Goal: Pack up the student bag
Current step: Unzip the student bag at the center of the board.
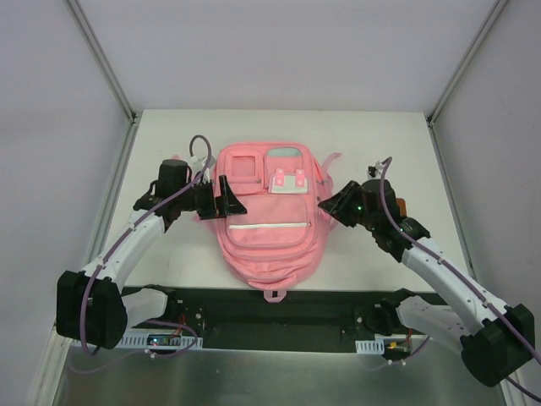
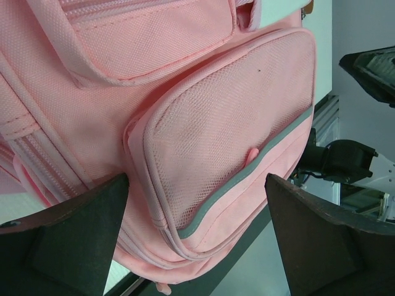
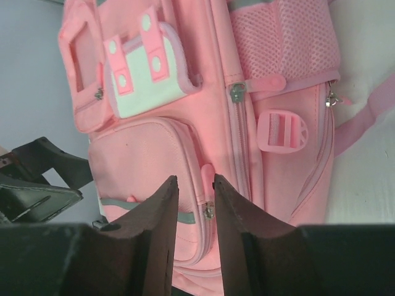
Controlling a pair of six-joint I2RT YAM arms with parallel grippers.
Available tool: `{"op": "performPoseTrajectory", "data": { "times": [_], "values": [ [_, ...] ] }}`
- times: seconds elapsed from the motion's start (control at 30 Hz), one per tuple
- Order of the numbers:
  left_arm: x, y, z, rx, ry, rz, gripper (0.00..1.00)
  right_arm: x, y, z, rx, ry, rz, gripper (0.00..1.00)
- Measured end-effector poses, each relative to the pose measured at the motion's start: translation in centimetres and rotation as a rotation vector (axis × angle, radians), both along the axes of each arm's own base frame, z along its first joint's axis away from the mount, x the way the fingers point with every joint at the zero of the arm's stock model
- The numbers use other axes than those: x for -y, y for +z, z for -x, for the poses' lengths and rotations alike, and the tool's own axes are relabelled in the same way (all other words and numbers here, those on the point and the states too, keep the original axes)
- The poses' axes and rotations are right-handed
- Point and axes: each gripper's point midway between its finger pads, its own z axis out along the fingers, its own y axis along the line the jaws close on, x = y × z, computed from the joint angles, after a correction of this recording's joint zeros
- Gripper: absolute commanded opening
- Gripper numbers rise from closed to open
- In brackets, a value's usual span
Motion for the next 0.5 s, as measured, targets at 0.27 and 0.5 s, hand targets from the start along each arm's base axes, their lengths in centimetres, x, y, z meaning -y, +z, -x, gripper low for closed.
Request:
{"op": "performPoseTrajectory", "data": {
  "times": [0.27, 0.5],
  "values": [
    [0.1, -0.6, -0.2, -0.014, 0.0, -0.002, 0.86, -1.9, -4.5, 0.4, -0.151, 0.078, 0.015, 0.28],
    [0.2, -1.3, -0.2, -0.021, -0.004, -0.004, 0.86, -2.7, -4.3, 0.3, -0.145, 0.105, -0.015, 0.29]
  ]
}}
